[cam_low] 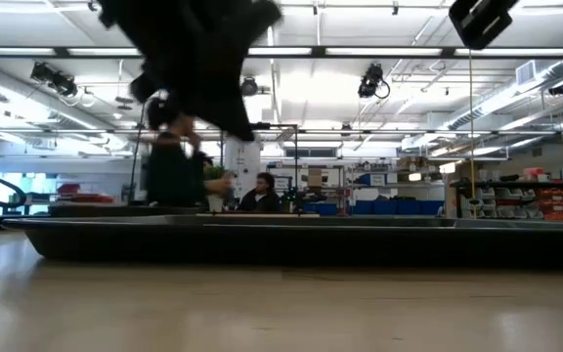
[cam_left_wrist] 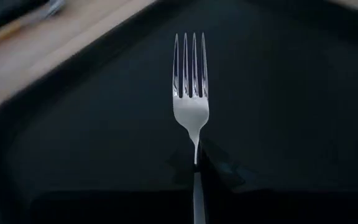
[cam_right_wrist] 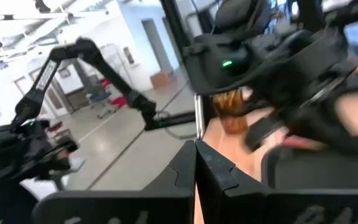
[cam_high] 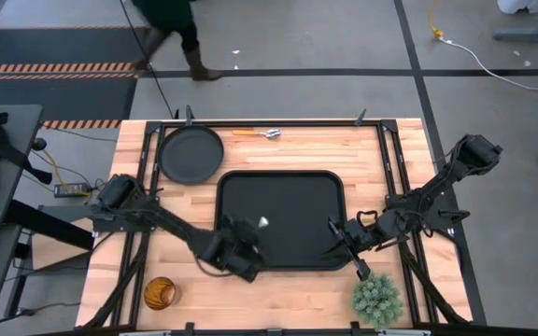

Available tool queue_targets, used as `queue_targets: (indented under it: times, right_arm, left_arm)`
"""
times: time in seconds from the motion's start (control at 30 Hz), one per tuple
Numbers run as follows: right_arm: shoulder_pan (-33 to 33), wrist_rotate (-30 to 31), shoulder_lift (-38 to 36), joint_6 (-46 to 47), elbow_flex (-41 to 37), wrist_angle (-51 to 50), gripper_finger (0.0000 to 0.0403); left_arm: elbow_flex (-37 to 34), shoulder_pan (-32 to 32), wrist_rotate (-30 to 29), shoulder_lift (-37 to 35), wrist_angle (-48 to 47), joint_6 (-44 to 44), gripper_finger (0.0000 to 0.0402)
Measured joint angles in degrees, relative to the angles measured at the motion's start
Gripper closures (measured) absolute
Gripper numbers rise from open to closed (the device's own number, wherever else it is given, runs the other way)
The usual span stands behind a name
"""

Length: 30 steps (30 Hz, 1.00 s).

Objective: Pick and place plate/cup/fork/spoon on tray
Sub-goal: Put the orange fork on the black tray

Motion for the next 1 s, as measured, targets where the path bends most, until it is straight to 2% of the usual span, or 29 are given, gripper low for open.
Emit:
queue_targets:
  times: [0.1,0.33,0.5,0.77,1.0]
  right_arm:
    - [0.0,-1.2,0.0,1.4,0.0,-1.3,0.0393]
    - [0.0,-1.3,0.0,1.6,0.0,-1.3,0.0392]
    - [-0.1,-0.7,0.0,1.5,0.0,-1.2,0.0392]
    - [-0.9,-0.6,0.0,1.5,0.0,-1.5,0.0392]
    - [-0.9,-0.5,0.0,1.5,0.0,-1.3,0.0392]
  left_arm:
    - [0.0,2.0,-0.2,0.3,-5.9,-9.8,0.0387]
    - [0.0,4.0,-2.3,0.5,-8.3,-17.8,0.0386]
    - [0.0,4.8,-2.6,1.4,-13.4,-29.1,0.0387]
    - [0.0,6.0,-2.0,6.3,-14.6,-34.1,0.0387]
    - [0.0,6.4,4.0,9.9,-19.7,-40.0,0.0387]
